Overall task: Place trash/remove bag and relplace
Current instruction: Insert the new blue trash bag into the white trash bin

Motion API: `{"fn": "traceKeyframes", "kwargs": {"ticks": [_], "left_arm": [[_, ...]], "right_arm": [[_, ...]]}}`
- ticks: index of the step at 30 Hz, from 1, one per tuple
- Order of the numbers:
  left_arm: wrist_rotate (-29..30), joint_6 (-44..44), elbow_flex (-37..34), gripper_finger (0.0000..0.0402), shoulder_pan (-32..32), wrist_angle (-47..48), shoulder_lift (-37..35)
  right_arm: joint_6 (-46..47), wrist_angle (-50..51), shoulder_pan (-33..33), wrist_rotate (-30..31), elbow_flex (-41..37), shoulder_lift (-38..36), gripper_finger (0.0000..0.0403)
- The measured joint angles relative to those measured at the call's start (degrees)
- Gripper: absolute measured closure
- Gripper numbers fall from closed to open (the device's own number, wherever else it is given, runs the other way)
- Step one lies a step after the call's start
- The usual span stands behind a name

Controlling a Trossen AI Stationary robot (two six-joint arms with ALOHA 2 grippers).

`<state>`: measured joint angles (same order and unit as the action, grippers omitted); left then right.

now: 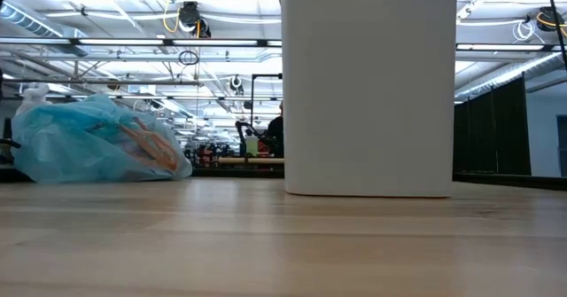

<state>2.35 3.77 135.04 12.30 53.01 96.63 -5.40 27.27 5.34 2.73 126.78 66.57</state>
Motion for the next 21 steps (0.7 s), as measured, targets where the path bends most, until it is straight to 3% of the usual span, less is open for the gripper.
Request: {"fn": "traceKeyframes", "kwargs": {"ticks": [6,15,21], "left_arm": [[9.8,-8.6,0.0,0.0284,2.9,-7.8,-3.1],[11.4,-14.0,-0.3,0.0284,3.6,-12.7,-4.3],[11.7,-11.7,-0.4,0.0284,3.6,-9.2,-3.1]], "right_arm": [[-0.8,-0.3,0.0,-0.1,-0.1,1.7,0.0403],[-5.2,-7.7,0.0,-0.6,0.0,4.0,0.0403],[-10.8,-0.9,0.0,12.1,0.0,5.1,0.0403]]}}
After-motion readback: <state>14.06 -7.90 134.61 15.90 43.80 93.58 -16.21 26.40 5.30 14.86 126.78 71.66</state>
